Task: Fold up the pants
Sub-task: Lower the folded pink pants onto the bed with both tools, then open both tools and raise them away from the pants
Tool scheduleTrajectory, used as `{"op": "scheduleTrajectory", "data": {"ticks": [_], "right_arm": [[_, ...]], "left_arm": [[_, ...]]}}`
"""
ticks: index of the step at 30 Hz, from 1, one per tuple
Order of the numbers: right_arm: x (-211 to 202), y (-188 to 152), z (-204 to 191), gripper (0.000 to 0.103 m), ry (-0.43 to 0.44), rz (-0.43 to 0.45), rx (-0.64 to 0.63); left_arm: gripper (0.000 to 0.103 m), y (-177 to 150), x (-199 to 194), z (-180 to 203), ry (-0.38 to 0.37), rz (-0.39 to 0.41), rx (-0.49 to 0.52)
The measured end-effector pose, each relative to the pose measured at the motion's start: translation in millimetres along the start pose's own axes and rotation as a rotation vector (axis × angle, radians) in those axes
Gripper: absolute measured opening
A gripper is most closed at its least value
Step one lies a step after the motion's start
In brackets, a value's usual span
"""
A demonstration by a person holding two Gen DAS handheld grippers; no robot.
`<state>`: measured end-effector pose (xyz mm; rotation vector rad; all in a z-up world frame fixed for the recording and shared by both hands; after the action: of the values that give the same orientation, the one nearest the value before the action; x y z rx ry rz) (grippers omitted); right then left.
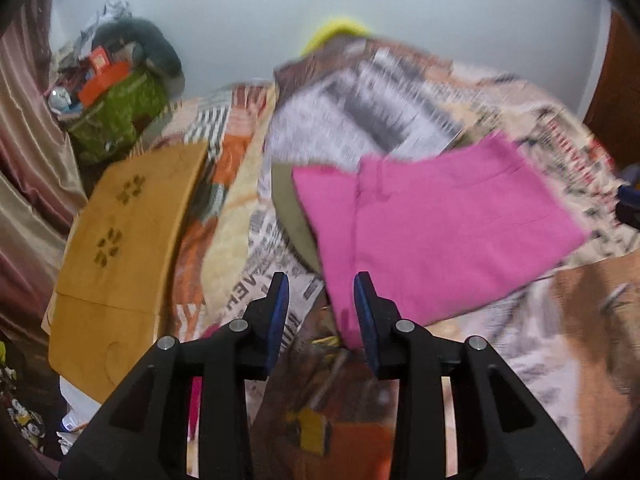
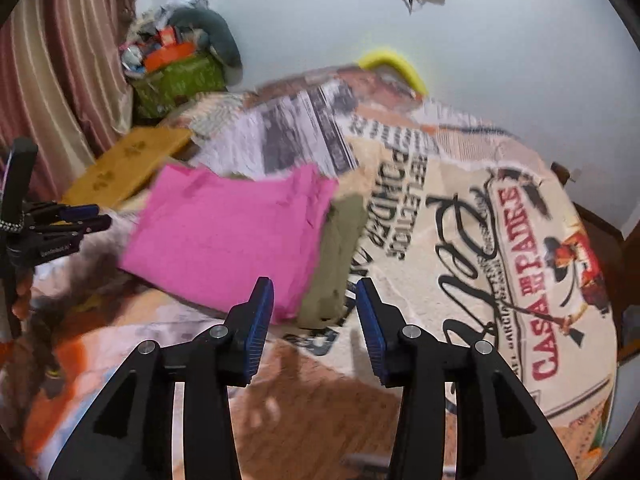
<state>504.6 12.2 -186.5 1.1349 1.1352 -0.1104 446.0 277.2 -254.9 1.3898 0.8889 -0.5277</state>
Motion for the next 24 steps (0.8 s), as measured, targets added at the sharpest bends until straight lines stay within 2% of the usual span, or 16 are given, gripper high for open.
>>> {"op": "scheduleTrajectory", "data": {"ticks": [3,6,10,16,19,24], "right_arm": [[-40.3,11.7,-15.3,0.039,0.026,0.063,-0.02],[-88.2,21.7,-33.3,0.039,0.036,0.158,-0.051],[-158.4,29.7,-64.3,0.039,0.042,0.299,-0.091],[-246.4,19.6,-101.0,0.039,0.076,0.476,-0.098],[-288.1,8.1,-117.3,0.039,0.11,0.566,-0.077],[-332.9,-13.1,-137.2,0.039,0.121,0.673,-0.063]], "left_arm": [[0.034,9.7,-59.4,7.6,-0.04,0.097,-0.003],[0.034,14.6,-130.1,17.6,-0.068,0.219,0.003],[0.034,13.0,-205.2,27.6,-0.084,0.334,0.005],[0.034,-18.9,-324.6,42.1,-0.071,0.557,0.016],[0.034,-38.8,-365.9,48.2,-0.075,0.632,0.005],[0.034,-76.6,-424.5,55.7,-0.085,0.733,-0.017]]}}
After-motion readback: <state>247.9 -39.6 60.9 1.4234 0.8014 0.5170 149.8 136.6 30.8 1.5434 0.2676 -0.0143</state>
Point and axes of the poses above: each gripper's, at about its wrist camera, not at the fingertips, and x roughly the way its jaws point, z to its right, y to its top, the point moved 4 cm from there along x, roughly the way its jaws point, and after that the axes turned 3 degrees about -x, right-handed, at the moved point
